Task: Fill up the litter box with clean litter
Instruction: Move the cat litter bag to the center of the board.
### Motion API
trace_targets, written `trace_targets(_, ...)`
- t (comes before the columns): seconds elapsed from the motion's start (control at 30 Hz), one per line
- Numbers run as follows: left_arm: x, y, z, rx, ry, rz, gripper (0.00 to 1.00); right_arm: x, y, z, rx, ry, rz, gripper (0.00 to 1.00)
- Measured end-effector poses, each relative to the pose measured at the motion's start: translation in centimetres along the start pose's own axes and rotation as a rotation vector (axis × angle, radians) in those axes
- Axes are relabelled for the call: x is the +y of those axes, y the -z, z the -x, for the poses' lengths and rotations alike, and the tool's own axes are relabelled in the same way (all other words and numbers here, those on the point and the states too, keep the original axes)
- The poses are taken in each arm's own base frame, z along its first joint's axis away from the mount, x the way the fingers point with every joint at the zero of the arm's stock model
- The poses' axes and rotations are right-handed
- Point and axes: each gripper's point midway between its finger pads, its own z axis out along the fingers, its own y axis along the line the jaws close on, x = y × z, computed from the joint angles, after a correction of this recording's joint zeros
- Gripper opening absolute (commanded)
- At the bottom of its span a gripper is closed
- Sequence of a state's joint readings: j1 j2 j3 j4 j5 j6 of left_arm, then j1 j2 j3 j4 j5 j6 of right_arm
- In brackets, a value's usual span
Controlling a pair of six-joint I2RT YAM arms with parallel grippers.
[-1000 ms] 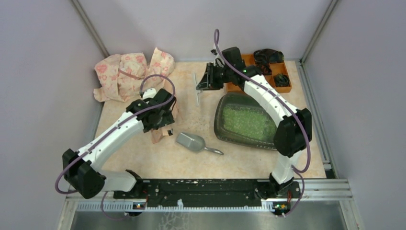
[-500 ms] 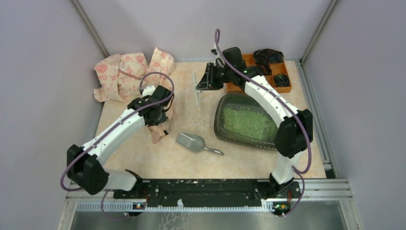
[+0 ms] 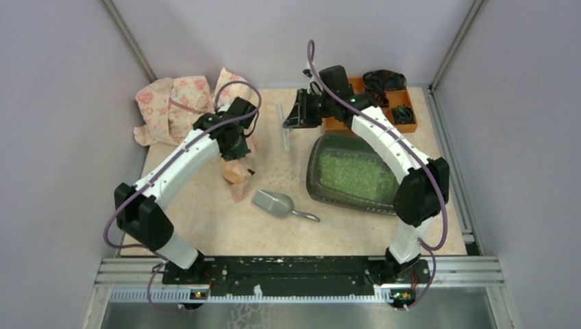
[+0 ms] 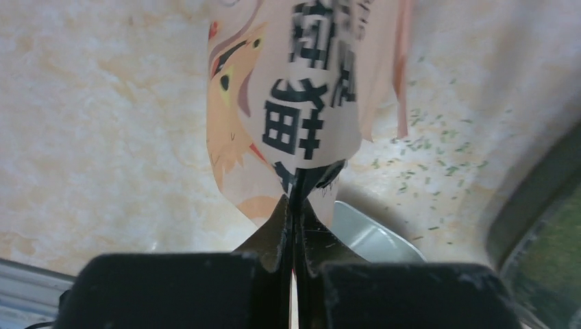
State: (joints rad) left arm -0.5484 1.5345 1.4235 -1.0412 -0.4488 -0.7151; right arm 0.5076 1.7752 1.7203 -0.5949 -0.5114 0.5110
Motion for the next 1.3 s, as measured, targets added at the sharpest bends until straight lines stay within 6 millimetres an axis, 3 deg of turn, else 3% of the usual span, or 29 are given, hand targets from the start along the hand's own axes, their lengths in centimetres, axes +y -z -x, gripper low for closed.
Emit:
trace_targets(0.13,-3.0,0.1,1.3,0.021,-0.006,-0.068,0.00,-0.2,0.6,0.8,-0.021,0.020,-0.025,0.00)
trace_targets(0.33,-8.0,-1.4,1.1,0.100,0.005,-0.205,0.00,-2.7,1.7,1.0,-0.010,0.011,-0.091,0.00)
trace_targets(0.47,-10.7,-2.6,-0.4,0.164,-0.030,-0.251,0.00,-2.6,3.1,1.7,-0.008,0.047,-0.108,0.00)
trace_targets(0.6,-11.6,-2.1,-2.0,0.190,-0.079,-0.277,0.01,-2.0,4.0,2.8,-0.030,0.100,-0.108,0.00)
trace_targets(0.77,-11.7,-1.1,-2.1,0.190,-0.115,-0.307,0.58,-2.4,3.8,2.6,-0.004,0.111,-0.122,0.00)
trace_targets(0.87,-12.0,-0.3,-1.3,0.170,-0.126,-0.330,0.71,-2.9,3.2,2.5,0.020,0.104,-0.132,0.00)
trace_targets(1.1,-13.2,3.5,3.0,0.064,-0.115,-0.452,0.72,-2.7,2.1,4.1,0.029,0.106,-0.146,0.00)
trace_targets(1.17,-13.3,4.6,4.5,0.026,-0.109,-0.481,0.64,-2.0,2.0,4.5,0.028,0.125,-0.143,0.00)
trace_targets(1.2,-13.1,5.1,5.5,0.002,-0.105,-0.492,0.55,-1.5,1.8,4.5,0.029,0.138,-0.142,0.00)
trace_targets(1.23,-12.6,5.4,6.5,-0.020,-0.095,-0.495,0.48,-0.9,1.6,4.4,0.034,0.154,-0.139,0.00)
trace_targets(1.3,-10.5,5.3,8.4,-0.055,-0.063,-0.473,0.46,0.5,1.3,3.9,0.047,0.185,-0.132,0.00)
